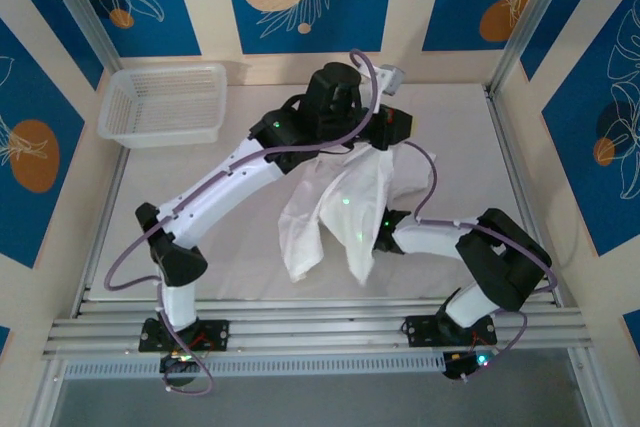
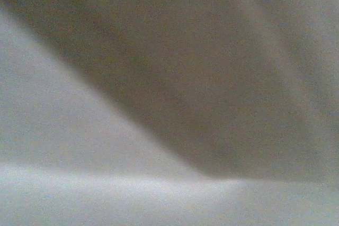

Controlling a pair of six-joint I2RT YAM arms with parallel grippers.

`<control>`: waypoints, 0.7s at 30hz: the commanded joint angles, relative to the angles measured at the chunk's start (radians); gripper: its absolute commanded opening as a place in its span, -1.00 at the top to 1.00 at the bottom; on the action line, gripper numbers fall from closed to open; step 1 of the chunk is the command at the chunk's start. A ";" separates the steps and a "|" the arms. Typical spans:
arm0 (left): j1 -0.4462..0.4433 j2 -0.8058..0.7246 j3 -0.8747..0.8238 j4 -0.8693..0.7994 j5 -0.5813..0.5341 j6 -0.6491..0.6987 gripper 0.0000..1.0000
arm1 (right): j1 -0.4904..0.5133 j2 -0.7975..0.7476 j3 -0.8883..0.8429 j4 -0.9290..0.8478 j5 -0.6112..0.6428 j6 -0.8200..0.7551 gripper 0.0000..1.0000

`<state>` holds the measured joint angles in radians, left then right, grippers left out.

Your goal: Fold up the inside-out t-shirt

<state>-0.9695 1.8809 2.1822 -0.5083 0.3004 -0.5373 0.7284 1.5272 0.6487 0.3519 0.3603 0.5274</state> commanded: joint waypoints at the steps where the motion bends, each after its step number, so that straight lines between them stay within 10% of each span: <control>1: -0.056 0.013 0.043 0.038 0.137 0.056 1.00 | -0.091 0.058 0.058 -0.008 -0.246 0.042 1.00; 8: -0.098 0.084 0.153 0.052 0.310 0.014 1.00 | -0.110 0.319 0.249 -0.136 -0.557 0.135 0.93; 21: -0.167 0.138 0.353 -0.107 0.356 0.115 1.00 | -0.183 0.202 0.481 -0.354 -0.508 0.215 0.89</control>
<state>-1.1187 2.0449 2.4996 -0.6292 0.5831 -0.4496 0.5690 1.7889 1.0683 0.0303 -0.1387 0.7033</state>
